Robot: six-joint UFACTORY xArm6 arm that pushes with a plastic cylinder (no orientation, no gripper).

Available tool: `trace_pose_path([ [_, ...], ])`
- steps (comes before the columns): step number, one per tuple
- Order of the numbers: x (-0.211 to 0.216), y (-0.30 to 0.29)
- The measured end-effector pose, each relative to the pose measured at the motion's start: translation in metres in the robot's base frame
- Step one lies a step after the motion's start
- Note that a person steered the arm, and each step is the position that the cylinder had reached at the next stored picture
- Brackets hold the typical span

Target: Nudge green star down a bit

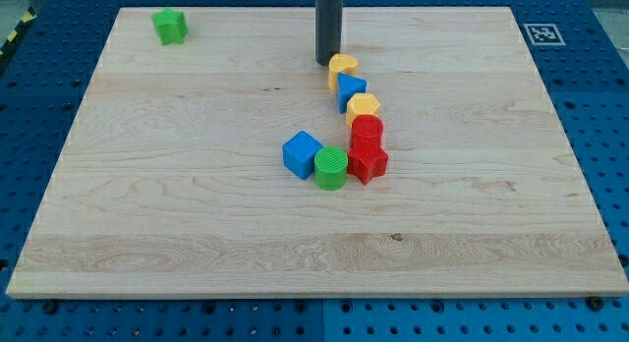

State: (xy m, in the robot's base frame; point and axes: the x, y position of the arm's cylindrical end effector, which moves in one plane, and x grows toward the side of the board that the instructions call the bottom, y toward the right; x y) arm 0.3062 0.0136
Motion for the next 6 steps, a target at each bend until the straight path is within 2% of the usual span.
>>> trace_pose_path([
  [1, 0.011, 0.0],
  [3, 0.003, -0.004],
  [4, -0.031, -0.028],
  [6, -0.083, -0.127],
])
